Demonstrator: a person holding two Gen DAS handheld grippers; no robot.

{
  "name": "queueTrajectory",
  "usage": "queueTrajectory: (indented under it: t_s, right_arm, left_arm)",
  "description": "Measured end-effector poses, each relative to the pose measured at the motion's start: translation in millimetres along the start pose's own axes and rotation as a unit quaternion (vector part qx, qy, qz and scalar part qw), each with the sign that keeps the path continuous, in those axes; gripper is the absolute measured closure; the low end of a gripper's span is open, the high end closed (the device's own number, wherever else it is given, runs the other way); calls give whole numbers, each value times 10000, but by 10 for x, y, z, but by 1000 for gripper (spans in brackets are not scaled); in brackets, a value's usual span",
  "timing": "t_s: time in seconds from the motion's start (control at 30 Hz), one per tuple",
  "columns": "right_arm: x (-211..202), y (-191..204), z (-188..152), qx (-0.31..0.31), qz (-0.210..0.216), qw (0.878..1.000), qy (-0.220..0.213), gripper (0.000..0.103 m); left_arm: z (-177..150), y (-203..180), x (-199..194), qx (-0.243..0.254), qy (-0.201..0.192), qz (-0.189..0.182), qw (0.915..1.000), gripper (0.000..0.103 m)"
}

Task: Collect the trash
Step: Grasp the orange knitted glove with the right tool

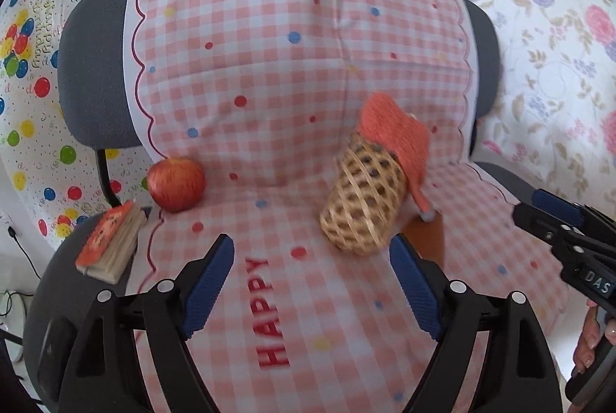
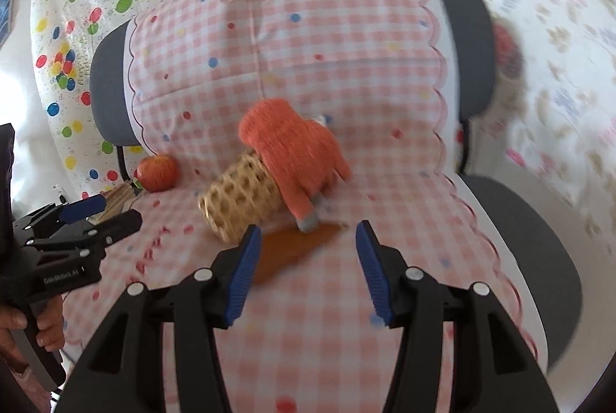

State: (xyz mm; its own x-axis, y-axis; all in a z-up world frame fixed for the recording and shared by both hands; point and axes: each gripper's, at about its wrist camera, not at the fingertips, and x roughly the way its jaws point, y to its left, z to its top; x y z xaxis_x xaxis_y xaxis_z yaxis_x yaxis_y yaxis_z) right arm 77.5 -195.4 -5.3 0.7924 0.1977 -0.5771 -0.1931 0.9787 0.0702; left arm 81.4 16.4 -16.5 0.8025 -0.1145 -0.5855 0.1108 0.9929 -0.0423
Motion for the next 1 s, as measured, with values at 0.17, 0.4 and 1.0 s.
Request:
queueTrajectory:
  t_s: [0.17,0.4,1.0]
  right_arm:
    - [554,49,272,-174,236,9991,305,52]
    - [1132,-70,501,-12,489,9974,521,43]
    - [414,-97,659,108,498,9980,-366,90]
  left_arm:
    - [210,106,302,-50,185,51,9998,20]
    - [316,163,511,-21,241,21,9997,20]
    - [230,137,395,-7,233,-123,9997,20]
